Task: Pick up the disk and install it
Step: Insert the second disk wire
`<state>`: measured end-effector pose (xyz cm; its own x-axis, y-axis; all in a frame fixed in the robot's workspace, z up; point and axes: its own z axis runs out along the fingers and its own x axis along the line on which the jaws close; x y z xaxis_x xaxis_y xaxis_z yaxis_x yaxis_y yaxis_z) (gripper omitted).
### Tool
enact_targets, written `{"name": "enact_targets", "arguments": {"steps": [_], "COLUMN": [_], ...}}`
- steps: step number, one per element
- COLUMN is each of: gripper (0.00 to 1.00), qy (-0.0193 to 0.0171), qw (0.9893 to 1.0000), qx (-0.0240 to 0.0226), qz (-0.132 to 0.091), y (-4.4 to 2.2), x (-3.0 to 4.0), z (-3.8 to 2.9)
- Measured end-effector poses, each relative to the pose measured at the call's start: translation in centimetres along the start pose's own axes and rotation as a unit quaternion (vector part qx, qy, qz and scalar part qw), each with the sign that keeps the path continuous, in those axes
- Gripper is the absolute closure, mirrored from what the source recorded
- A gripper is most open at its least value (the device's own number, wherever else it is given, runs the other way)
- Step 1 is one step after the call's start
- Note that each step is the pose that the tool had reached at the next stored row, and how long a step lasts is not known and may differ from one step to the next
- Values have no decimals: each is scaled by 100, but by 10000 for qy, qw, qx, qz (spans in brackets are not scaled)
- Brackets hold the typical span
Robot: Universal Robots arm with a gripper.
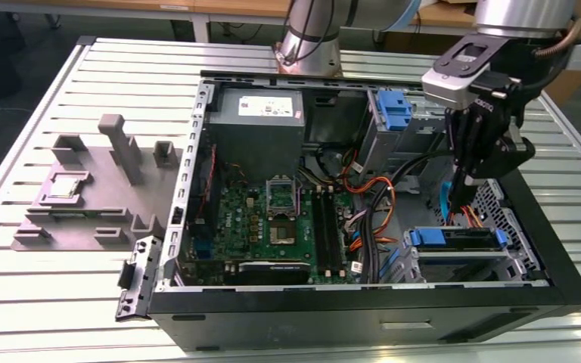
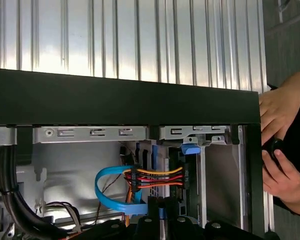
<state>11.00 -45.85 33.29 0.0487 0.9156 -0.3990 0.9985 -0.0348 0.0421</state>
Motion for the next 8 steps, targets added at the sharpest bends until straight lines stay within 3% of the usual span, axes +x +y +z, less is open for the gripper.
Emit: {"name": "enact_targets", "arguments": {"steps": [8], "gripper": [84], "qy": [3], "qw": [10000], "qx": [-33], "qz": [-35], "y": [-61], "x": [-101], "z": [43]}}
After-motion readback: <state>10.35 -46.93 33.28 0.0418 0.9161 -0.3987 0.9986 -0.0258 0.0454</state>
